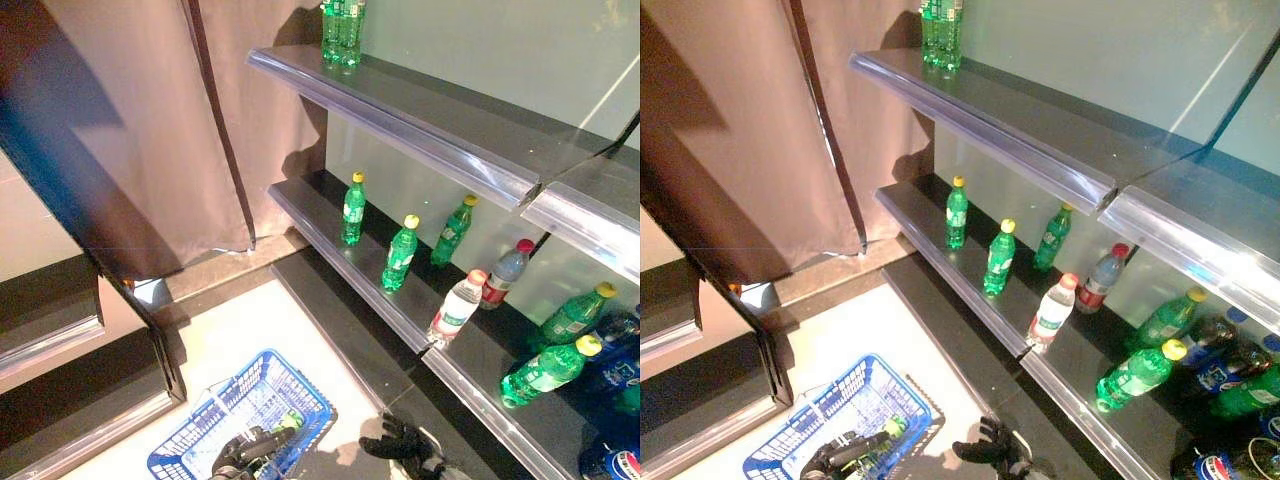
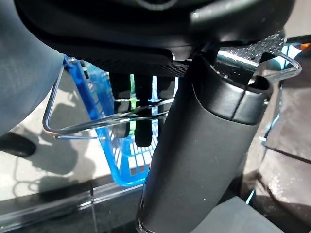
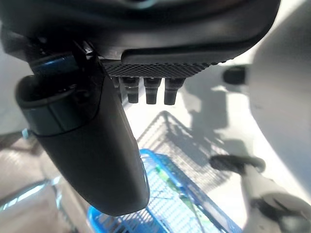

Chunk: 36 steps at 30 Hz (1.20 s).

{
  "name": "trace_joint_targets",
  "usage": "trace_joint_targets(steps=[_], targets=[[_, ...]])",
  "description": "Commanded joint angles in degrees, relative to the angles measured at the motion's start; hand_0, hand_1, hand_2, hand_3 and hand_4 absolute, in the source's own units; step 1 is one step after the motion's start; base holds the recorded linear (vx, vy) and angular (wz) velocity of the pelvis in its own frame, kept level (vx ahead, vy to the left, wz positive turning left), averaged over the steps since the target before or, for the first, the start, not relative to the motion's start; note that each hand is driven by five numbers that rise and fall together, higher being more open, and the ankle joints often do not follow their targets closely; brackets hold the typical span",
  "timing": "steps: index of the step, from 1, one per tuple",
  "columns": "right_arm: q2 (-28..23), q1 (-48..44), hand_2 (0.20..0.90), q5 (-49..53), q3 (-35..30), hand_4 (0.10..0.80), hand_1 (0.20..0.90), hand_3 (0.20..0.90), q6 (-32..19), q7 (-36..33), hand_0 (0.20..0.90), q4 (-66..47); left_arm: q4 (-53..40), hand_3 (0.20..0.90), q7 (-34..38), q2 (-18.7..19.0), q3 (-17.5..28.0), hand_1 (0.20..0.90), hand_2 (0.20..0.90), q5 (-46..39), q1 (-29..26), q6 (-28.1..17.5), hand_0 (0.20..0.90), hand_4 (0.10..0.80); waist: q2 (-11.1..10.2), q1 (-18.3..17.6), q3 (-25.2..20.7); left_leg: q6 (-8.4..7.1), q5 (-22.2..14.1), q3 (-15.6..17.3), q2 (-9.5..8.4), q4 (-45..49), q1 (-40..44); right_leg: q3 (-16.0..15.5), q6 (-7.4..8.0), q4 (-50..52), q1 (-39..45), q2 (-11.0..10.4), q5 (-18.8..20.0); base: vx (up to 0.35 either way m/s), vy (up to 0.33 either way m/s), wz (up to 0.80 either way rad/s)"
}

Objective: Pick up the drink and place into the basket.

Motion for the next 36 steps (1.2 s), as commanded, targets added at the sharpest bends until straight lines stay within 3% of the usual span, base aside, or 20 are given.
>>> trace_joint_targets(steps=[1, 9, 16, 19, 26, 32, 36], targets=[[-2.40, -6.17, 0.900, -2.64, -0.16, 0.800, 0.900, 0.900, -7.29, -2.13, 0.900, -13.25, -7.43, 0.200, -2.25, 0.91, -1.57, 0.300, 0.300, 2.78, -4.79, -3.30, 0.300, 0.100, -0.40, 1.18, 2.70, 0.70, -5.81, -0.11, 0.25, 0.25, 2.74, -1.32, 0.28, 0.15, -2.54, -0.95, 2.86, 0.000, 0.000, 0.00], [-6.15, -8.94, 0.900, -7.24, -3.53, 0.800, 0.900, 0.900, -14.50, -1.51, 0.900, -26.62, -7.42, 0.200, -2.59, 0.47, -0.90, 0.300, 0.300, 3.46, -3.75, -4.06, 0.300, 0.100, -0.57, 1.13, 2.31, 0.72, -6.02, 0.30, 0.50, 0.25, 2.51, -1.15, 0.52, 0.15, -2.87, -1.05, 2.61, 0.000, 0.000, 0.00], [-9.18, -10.66, 0.900, -7.33, -9.51, 0.800, 0.900, 0.900, -17.37, -3.92, 0.900, -36.75, -6.53, 0.200, -3.40, -0.36, 0.71, 0.300, 0.300, 4.50, -2.72, -4.93, 0.300, 0.100, -0.53, 0.80, 1.83, 0.69, -6.43, 0.88, 0.86, 0.25, 2.75, -0.94, 0.72, 0.15, -2.92, -1.19, 2.46, 0.000, 0.000, 0.00], [-10.72, -11.77, 0.900, -11.31, -14.82, 0.800, 0.900, 0.900, -22.25, -11.62, 0.900, -41.12, -5.56, 0.200, -4.03, -1.08, 2.37, 0.300, 0.300, 5.29, -2.54, -5.25, 0.300, 0.100, -0.36, 0.32, 1.41, 0.62, -6.83, 1.50, 1.11, 0.25, 2.89, -0.50, 0.86, 0.15, -3.05, -1.26, 2.30, 0.000, 0.000, 0.00], [-12.55, -11.45, 0.900, -18.98, -21.77, 0.800, 0.900, 0.900, -25.22, -24.82, 0.900, -45.26, -4.27, 0.200, -4.92, -2.11, 4.17, 0.300, 0.300, 6.04, -1.64, -6.12, 0.300, 0.100, -0.08, -0.26, 0.84, 0.64, -7.23, 2.43, 1.41, 0.25, 3.08, 0.04, 0.92, 0.15, -3.19, -1.34, 2.09, 0.008, 0.007, -0.03], [-13.60, -10.83, 0.900, -20.41, -23.03, 0.800, 0.900, 0.900, -21.92, -29.50, 0.900, -43.44, -3.26, 0.200, -5.34, -2.31, 4.80, 0.300, 0.300, 6.28, -1.58, -6.28, 0.300, 0.100, -0.09, -0.40, 0.44, 0.51, -7.26, 2.79, 1.46, 0.25, 3.02, 0.29, 0.90, 0.15, -3.39, -1.39, 2.08, 0.019, 0.005, -0.10], [-13.04, -9.73, 0.900, -18.22, -23.04, 0.800, 0.900, 0.900, -19.22, -28.79, 0.900, -41.16, -3.32, 0.200, -5.34, -2.30, 5.06, 0.300, 0.300, 6.74, -1.33, -6.24, 0.300, 0.100, -0.23, -0.42, 0.56, 0.48, -7.16, 2.71, 1.43, 0.25, 2.75, 0.32, 0.88, 0.15, -3.63, -1.42, 2.20, 0.004, -0.002, -0.01]])
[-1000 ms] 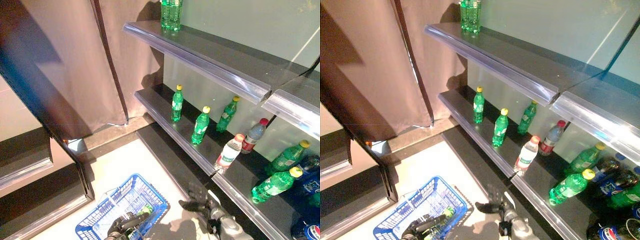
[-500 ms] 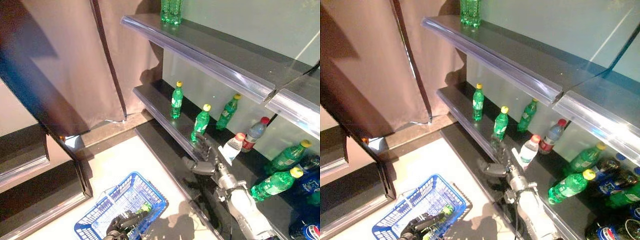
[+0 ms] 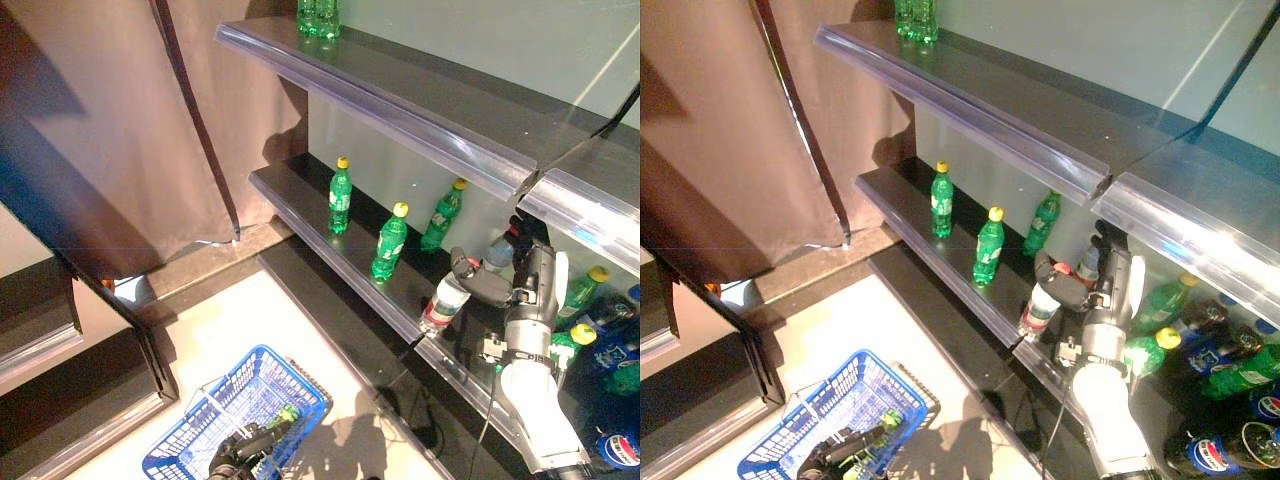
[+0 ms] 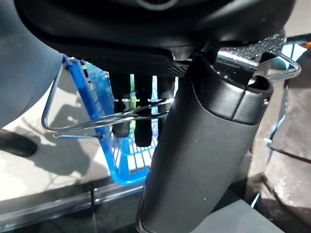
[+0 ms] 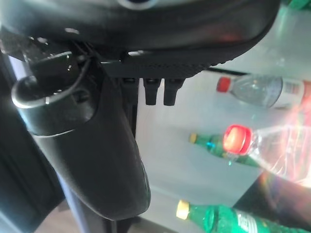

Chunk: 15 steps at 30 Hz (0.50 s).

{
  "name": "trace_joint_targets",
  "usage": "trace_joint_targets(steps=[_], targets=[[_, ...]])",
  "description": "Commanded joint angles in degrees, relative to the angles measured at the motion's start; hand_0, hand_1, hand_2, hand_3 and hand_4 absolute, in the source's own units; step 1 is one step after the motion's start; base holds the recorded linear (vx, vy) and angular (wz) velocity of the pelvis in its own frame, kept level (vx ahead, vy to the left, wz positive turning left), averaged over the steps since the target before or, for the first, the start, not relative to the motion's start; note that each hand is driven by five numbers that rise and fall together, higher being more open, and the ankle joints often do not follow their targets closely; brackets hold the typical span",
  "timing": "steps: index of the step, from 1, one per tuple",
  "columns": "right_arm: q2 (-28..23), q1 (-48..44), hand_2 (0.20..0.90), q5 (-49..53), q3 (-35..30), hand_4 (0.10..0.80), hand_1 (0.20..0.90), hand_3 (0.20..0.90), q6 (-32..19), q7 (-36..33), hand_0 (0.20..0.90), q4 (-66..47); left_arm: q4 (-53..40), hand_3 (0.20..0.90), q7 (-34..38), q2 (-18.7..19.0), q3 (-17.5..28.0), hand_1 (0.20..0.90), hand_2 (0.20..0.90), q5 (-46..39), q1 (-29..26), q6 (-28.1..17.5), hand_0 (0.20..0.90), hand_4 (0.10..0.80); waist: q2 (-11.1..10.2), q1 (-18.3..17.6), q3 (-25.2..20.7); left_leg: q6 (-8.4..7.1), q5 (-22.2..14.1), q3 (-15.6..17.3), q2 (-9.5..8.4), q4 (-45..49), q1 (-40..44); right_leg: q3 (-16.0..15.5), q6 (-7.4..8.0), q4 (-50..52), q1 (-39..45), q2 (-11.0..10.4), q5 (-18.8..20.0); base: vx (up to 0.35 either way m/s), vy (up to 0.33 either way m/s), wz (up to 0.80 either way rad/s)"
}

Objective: Pick up the drink and place into the basket.

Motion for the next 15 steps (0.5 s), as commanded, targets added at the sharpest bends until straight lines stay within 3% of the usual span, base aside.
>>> trace_joint_targets(steps=[1, 8, 15], targets=[[-2.94, -4.93, 0.900, 0.07, -2.49, 0.800, 0.900, 0.900, -2.13, -0.61, 0.900, -2.99, -2.25, 0.200, -3.93, -0.65, -1.13, 0.300, 0.300, 4.15, -2.37, -5.87, 0.300, 0.100, 0.41, 1.03, -1.05, 0.96, -6.62, 0.60, 1.29, 0.25, 2.67, -1.31, 0.74, 0.14, -2.73, -1.34, 2.26, 0.000, 0.000, 0.00], [-1.46, -3.83, 0.900, 1.06, -1.00, 0.800, 0.900, 0.900, -1.25, 0.46, 0.900, -0.90, -2.34, 0.200, -3.34, -0.58, -1.25, 0.300, 0.300, 4.06, -1.74, -5.28, 0.300, 0.100, 0.37, 1.19, -0.63, 1.07, -6.58, 0.44, 1.37, 0.25, 2.85, -1.25, 0.70, 0.14, -2.82, -1.48, 2.39, 0.042, -0.009, 0.00], [-0.54, -2.99, 0.900, -0.05, -0.81, 0.800, 0.900, 0.900, -1.44, -3.62, 0.900, -0.35, -2.11, 0.200, -4.05, -0.29, -0.99, 0.300, 0.300, 4.79, 0.19, -4.96, 0.300, 0.100, 0.48, 1.42, -0.27, 1.13, -6.53, 0.65, 1.38, 0.25, 3.18, -1.37, 0.85, 0.14, -3.01, -1.71, 2.51, 0.070, -0.017, 0.00]])
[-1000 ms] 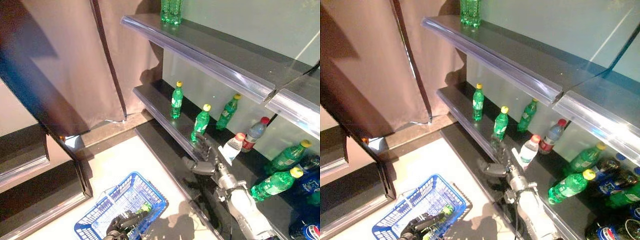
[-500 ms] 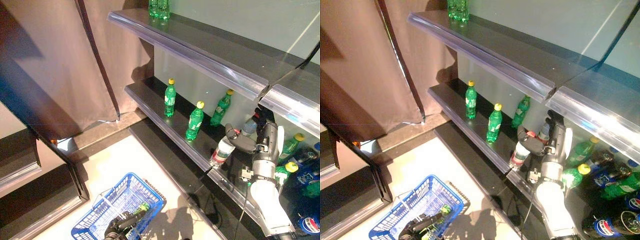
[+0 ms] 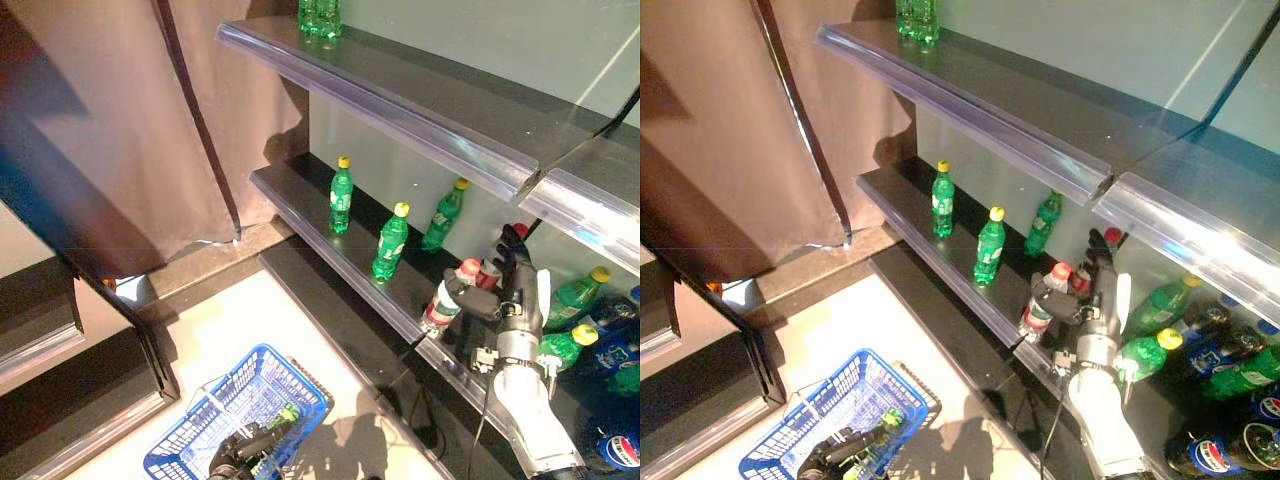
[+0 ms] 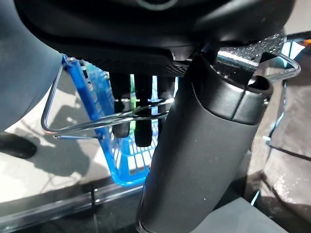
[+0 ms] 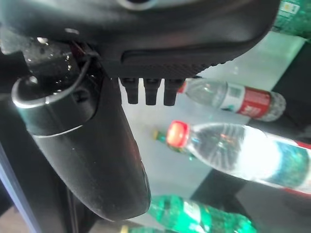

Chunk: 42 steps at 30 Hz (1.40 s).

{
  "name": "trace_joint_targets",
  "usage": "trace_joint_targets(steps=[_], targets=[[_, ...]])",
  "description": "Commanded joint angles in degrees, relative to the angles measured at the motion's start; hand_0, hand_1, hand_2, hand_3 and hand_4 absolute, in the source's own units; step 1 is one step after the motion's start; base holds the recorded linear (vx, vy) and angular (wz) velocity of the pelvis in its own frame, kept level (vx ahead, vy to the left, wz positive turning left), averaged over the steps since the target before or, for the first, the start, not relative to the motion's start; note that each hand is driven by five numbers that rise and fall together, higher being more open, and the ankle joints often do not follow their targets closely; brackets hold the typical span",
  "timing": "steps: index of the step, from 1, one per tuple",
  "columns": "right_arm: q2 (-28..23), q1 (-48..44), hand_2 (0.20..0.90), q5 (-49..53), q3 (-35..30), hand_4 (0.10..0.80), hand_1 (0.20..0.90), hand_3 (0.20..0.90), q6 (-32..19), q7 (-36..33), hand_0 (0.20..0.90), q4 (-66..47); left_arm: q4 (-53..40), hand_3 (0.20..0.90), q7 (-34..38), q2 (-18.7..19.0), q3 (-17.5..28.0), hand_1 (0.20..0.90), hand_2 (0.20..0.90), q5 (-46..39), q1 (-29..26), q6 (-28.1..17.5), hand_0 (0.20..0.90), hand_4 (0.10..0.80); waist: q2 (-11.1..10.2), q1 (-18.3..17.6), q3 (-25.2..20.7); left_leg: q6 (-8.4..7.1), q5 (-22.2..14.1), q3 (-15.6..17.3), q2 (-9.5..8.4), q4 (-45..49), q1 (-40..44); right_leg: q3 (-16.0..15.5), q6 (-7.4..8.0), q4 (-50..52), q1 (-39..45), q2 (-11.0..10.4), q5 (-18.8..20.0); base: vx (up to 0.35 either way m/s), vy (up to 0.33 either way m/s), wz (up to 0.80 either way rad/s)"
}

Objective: Pick up the drink and place into the basket.

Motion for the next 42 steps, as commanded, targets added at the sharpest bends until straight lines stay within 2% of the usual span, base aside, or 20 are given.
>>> trace_joint_targets(steps=[1, 13, 21, 30, 42], targets=[[-0.76, -3.60, 0.900, -1.78, -3.08, 0.800, 0.900, 0.900, -4.47, -4.49, 0.900, -5.29, -2.17, 0.200, -4.27, 0.17, -1.66, 0.300, 0.300, 2.79, -0.25, -4.87, 0.300, 0.100, 0.46, 1.25, -0.16, 1.16, -6.45, 0.74, 1.33, 0.25, 3.27, -1.21, 0.85, 0.14, -3.14, -1.70, 2.59, 0.044, -0.002, -0.01], [-0.54, -2.69, 0.900, 0.07, -1.71, 0.800, 0.900, 0.900, -5.15, -5.85, 0.900, -3.73, -4.89, 0.200, -4.17, 1.38, -3.63, 0.300, 0.300, 2.21, 0.66, -4.20, 0.300, 0.100, 0.50, 0.62, 2.88, 2.02, -6.91, 0.75, 0.93, 2.72, 2.47, -0.09, 0.28, 3.97, -4.78, -1.09, 1.04, 0.021, -0.008, -0.04], [0.65, -3.27, 0.900, 4.12, -0.98, 0.800, 0.900, 0.900, -9.38, -7.05, 0.900, 0.31, -6.01, 0.200, -3.45, 2.12, -5.78, 0.300, 0.300, 0.44, 0.19, -4.43, 0.300, 0.100, 1.29, 0.42, 6.02, 2.40, -7.52, 0.57, 0.29, 5.85, 0.33, 0.58, 0.10, 6.30, -6.40, -1.12, 0.49, 0.006, -0.001, -0.04], [1.86, -10.63, 0.900, 7.17, -0.53, 0.800, 0.900, 0.900, -13.81, -11.16, 0.900, 5.59, -8.25, 0.200, -2.21, 3.81, -7.77, 0.300, 0.300, -0.74, -3.71, -4.29, 0.300, 0.100, 1.24, 2.12, 12.24, 2.54, -7.73, -0.76, -0.25, 10.09, -5.53, 0.41, -0.07, 8.26, -9.72, -1.24, 0.36, -0.086, -0.034, 0.00], [0.53, -23.52, 0.900, 9.51, 0.06, 0.800, 0.900, 0.900, -15.46, -14.22, 0.900, 8.82, -9.97, 0.200, -1.35, 6.54, -10.41, 0.300, 0.300, -2.73, -10.11, -5.69, 0.300, 0.100, 1.27, 3.44, 20.50, 3.05, -7.38, -2.16, -1.26, 15.03, -14.78, 1.25, -0.92, 9.66, -15.66, -0.43, 1.78, -0.116, -0.043, 0.03]])
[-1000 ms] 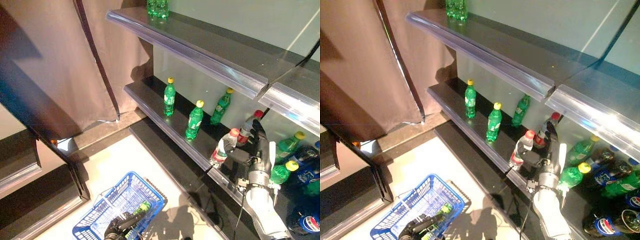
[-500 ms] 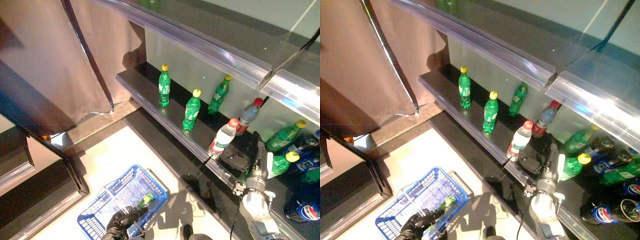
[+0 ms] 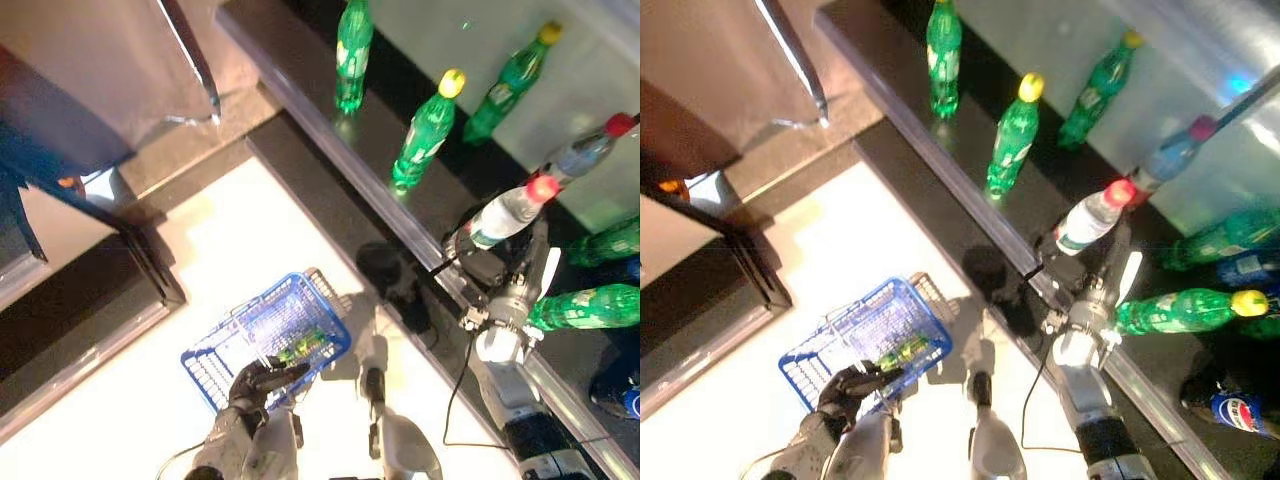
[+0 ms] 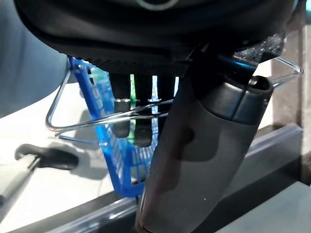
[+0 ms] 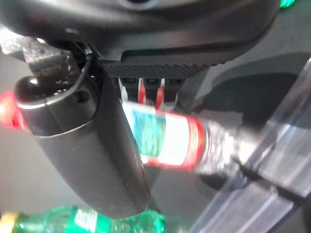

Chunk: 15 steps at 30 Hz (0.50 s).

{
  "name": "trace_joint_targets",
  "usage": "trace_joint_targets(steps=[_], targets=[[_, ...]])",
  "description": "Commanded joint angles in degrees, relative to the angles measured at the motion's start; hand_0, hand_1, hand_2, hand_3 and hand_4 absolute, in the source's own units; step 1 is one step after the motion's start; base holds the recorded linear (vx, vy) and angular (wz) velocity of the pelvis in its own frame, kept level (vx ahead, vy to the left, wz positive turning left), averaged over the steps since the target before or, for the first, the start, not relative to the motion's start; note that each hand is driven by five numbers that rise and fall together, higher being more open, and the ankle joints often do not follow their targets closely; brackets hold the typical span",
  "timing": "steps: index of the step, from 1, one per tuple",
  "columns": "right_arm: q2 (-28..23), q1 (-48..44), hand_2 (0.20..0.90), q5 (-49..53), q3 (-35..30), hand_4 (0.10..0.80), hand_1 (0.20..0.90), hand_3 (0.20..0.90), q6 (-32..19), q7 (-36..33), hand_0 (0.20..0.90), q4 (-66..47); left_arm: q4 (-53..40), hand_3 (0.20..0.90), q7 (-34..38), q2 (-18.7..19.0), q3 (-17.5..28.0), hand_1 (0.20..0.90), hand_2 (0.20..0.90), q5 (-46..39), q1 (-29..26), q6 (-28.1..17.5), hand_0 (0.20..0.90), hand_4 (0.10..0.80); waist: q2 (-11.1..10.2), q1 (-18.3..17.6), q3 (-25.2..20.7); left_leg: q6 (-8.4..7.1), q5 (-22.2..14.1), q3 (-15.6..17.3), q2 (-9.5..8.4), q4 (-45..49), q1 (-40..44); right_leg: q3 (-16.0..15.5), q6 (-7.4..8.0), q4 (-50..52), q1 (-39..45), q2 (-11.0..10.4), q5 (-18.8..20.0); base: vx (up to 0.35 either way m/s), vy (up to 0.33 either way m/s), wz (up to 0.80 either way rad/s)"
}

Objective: Pick up the drink and place into the basket.

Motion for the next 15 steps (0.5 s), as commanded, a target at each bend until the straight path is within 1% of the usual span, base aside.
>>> trace_joint_targets(steps=[1, 9, 15], targets=[[-2.54, -5.76, 0.900, 1.52, -2.53, 0.800, 0.900, 0.900, -6.24, -2.38, 0.900, -4.38, -4.56, 0.200, -0.91, 2.90, -1.54, 0.300, 0.300, -1.67, 3.64, -4.39, 0.300, 0.100, -0.67, 1.73, -0.33, 2.73, -8.07, -2.61, -1.33, 10.78, -4.27, -0.41, -0.90, 7.71, -5.90, -1.25, -0.51, -0.084, -0.025, 0.05], [-4.46, -12.98, 0.900, 7.21, -3.32, 0.800, 0.900, 0.900, -6.25, 1.47, 0.900, -0.67, -4.23, 0.200, -0.50, 3.05, -2.80, 0.300, 0.300, -2.26, 0.03, -4.67, 0.300, 0.100, 0.13, 1.96, 2.56, 2.68, -8.07, -2.25, -1.80, 13.84, -8.20, -0.95, -1.78, 9.76, -9.37, -1.30, -0.21, -0.063, -0.001, 0.00], [-7.12, -17.46, 0.900, 10.65, -5.06, 0.800, 0.900, 0.900, -6.01, 0.81, 0.900, 4.65, -4.62, 0.200, -0.72, 2.77, -3.73, 0.300, 0.300, -2.90, -0.93, -4.72, 0.300, 0.100, 1.12, 1.90, 2.57, 2.61, -9.02, -1.45, -2.01, 18.06, -11.27, -2.10, -2.79, 13.21, -12.47, -1.44, -1.18, -0.012, 0.003, 0.00]])
